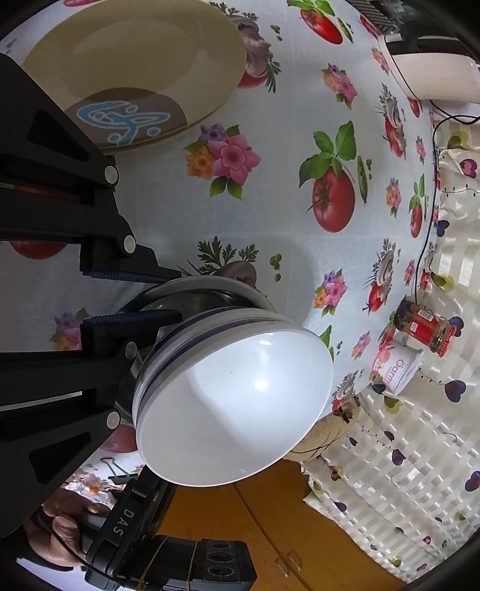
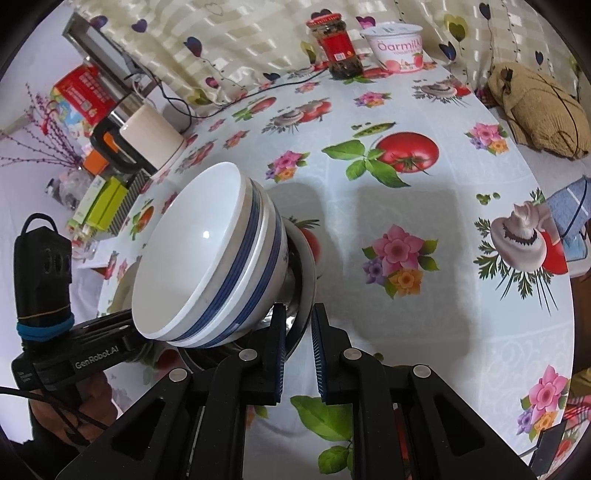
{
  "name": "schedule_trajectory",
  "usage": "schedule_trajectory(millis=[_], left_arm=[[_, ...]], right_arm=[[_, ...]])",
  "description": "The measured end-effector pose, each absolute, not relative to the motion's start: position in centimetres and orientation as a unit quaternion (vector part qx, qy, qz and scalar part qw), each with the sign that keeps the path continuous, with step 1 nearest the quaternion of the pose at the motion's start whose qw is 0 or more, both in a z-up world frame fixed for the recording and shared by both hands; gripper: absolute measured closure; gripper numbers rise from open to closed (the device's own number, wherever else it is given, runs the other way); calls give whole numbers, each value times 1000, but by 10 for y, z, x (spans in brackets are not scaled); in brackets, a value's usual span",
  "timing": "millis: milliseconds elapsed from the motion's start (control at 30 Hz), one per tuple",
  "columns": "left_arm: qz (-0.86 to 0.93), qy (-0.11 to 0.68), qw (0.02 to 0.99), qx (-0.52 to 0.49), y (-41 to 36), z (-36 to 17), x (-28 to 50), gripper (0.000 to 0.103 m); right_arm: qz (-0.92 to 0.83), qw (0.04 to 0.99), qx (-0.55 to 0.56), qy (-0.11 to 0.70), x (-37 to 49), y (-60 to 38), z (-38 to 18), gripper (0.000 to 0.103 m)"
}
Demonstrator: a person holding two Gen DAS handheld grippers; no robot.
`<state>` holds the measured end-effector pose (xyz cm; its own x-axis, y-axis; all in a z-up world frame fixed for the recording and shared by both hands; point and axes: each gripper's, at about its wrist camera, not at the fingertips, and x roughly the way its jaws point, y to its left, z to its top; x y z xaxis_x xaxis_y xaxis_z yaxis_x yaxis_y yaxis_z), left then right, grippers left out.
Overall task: Organize plates and bowls
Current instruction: 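Lift the steel bowl with its nested bowls and carry it toward the plates, then lower the steel bowl stack onto the beige plate stack with both tools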
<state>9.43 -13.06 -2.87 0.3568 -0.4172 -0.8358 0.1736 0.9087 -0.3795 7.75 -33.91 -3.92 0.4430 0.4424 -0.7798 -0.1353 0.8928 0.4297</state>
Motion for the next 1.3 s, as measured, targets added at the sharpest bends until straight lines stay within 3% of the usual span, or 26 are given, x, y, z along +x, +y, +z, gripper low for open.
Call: schedule_trajectory(millis=[1300], left_arm=[[-97, 501, 847, -148, -38, 11, 61, 88]], right_arm=[[254, 835, 92, 479, 83, -247, 3, 90]])
